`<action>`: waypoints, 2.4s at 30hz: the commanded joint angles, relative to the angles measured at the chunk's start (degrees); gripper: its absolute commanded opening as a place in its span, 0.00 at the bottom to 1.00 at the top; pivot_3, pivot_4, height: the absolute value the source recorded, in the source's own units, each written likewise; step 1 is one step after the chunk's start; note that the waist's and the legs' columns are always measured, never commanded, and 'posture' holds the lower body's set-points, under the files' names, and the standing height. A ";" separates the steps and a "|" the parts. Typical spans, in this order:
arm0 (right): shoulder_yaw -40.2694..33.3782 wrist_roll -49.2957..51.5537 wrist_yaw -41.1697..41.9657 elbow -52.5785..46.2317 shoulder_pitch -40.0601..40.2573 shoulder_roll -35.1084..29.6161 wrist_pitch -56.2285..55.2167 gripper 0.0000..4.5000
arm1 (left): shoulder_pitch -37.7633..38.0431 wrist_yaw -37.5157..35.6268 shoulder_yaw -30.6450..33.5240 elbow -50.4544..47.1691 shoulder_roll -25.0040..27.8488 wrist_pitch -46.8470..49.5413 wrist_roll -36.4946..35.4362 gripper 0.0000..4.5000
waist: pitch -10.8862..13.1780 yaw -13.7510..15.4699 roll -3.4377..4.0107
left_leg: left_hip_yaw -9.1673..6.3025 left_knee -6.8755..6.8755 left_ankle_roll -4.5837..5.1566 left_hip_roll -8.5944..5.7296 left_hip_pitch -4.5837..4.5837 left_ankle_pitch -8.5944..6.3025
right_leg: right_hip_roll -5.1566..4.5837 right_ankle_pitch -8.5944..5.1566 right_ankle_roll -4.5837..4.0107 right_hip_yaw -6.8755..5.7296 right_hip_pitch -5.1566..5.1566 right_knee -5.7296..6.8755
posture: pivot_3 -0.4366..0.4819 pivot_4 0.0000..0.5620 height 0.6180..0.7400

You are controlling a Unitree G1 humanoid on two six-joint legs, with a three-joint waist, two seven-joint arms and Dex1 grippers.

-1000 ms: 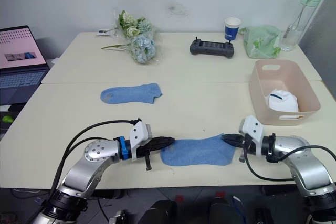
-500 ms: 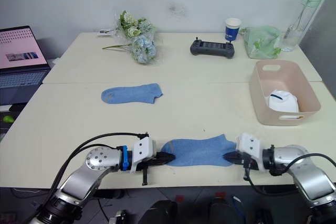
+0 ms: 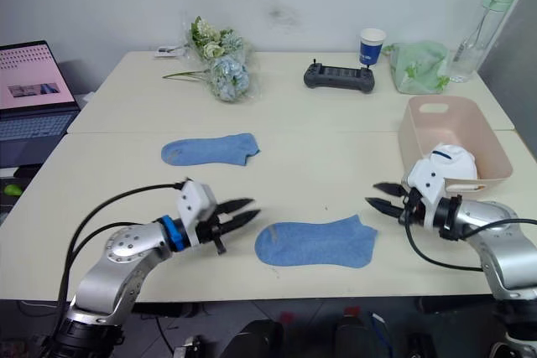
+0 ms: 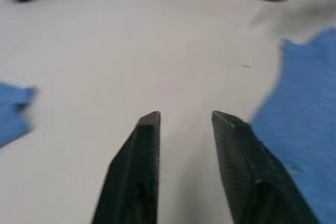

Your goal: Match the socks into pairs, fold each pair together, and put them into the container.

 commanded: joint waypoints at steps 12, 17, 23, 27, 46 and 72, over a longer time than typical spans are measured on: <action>6.96 -10.72 -13.82 1.34 -4.14 13.87 -4.38 1.00 | 6.83 11.11 7.95 4.72 -5.50 -8.12 1.70 1.00 | 0.00 -0.04 0.02 | -0.01 0.01 -0.02 -0.01 -0.02 0.01 | -0.01 0.01 -0.01 0.04 -0.07 0.03 | 0.48 0.27 1.00; 11.02 -11.24 -15.23 -4.38 -5.68 17.60 0.64 1.00 | 2.95 10.73 9.53 6.18 -1.98 -5.11 1.69 1.00 | 0.00 -0.08 0.03 | -0.04 -0.03 -0.02 0.02 -0.03 0.01 | 0.03 0.00 -0.01 0.05 -0.19 0.11 | 0.48 0.27 1.00; 11.04 -7.60 -11.24 -7.27 -8.42 16.48 5.49 1.00 | -10.88 11.61 4.86 16.94 -1.44 -4.90 6.27 1.00 | -0.02 0.32 -0.01 | -0.06 0.05 -0.03 -0.07 -0.13 0.01 | 0.01 0.01 -0.01 0.00 -0.23 0.07 | 0.48 0.27 1.00; 9.89 -6.77 -9.16 -7.26 -7.42 13.91 5.36 1.00 | -19.94 11.05 1.30 30.18 -4.33 -9.05 8.98 1.00 | -0.03 0.08 -0.03 | -0.05 0.05 -0.03 -0.09 -0.17 0.01 | -0.01 0.01 0.00 -0.02 -0.22 0.07 | 0.48 0.27 1.00; 9.32 -6.26 -11.38 -11.19 -7.67 12.27 8.46 1.00 | -38.72 11.84 -0.57 68.07 -6.49 -21.74 13.39 0.26 | -0.05 -1.46 -0.07 | -0.05 0.07 -0.03 -0.02 -0.21 0.02 | 0.06 0.02 0.00 0.02 -0.41 0.25 | 0.48 0.27 1.00; 5.10 -9.00 -14.30 -5.79 -9.83 10.14 3.85 1.00 | -29.45 0.84 -20.98 29.96 -21.86 0.86 14.37 0.05 | -0.05 -0.40 -0.07 | 0.04 0.14 -0.04 -0.07 -0.49 0.03 | 0.02 0.03 0.00 0.06 -0.62 0.25 | 0.48 0.27 1.00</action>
